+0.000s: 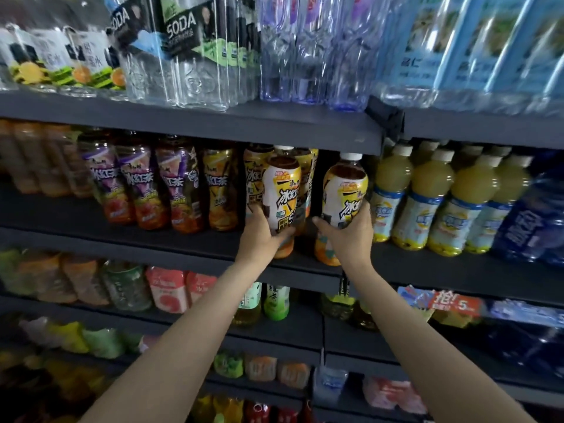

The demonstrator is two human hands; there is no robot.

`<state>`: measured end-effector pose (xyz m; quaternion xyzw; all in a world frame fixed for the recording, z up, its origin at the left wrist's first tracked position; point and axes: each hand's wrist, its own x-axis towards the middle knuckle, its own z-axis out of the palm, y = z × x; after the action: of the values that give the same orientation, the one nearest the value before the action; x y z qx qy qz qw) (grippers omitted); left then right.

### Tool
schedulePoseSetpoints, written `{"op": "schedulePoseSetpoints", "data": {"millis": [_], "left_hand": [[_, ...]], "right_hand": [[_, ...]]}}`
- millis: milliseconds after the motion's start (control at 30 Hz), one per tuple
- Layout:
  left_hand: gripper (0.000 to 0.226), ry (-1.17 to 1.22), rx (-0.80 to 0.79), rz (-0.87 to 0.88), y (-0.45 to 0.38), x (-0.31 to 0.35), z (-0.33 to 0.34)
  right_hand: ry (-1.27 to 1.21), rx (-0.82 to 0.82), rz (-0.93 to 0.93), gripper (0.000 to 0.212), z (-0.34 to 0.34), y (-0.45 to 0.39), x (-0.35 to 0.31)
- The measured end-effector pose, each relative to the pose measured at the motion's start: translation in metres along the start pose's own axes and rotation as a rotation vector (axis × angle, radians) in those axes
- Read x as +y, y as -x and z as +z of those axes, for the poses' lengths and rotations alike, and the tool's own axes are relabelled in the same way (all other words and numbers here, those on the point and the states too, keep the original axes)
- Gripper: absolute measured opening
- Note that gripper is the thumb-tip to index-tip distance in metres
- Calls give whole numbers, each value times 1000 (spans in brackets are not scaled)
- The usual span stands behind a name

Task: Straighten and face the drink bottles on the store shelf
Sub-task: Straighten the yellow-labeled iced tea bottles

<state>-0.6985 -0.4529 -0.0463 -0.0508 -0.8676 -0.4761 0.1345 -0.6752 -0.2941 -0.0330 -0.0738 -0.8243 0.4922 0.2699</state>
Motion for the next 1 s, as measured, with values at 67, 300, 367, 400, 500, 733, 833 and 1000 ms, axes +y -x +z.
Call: {"op": "schedulePoseSetpoints", "data": {"millis": [67, 300, 367, 400, 500, 733, 833, 1000], "left_hand": [[73, -19, 44, 21, 5, 4, -3], [44, 68, 84, 351, 52, 13, -26], [55, 248, -304, 59, 57, 20, -28], [61, 368, -475, -112, 62, 23, -30], [55, 667, -735, -388, 78, 19, -42], [46, 460, -440, -285, 103, 7, -62], [56, 47, -177, -49, 102, 4, -67], [62, -68, -148, 177, 107, 10, -87]], "right_hand": [[-17, -18, 18, 67, -7, 6, -6], [-167, -81, -43, 80, -36, 39, -21], [-297, -144, -7, 81, -37, 52, -28], [-379, -179, 25, 80, -36, 59, -32], [-616, -271, 136, 72, -34, 77, -42], [-506, -373, 379, 38, -25, 92, -47], [-666, -344, 547, 46, -15, 101, -48], [-920, -230, 696, 50, -15, 111, -49]]}}
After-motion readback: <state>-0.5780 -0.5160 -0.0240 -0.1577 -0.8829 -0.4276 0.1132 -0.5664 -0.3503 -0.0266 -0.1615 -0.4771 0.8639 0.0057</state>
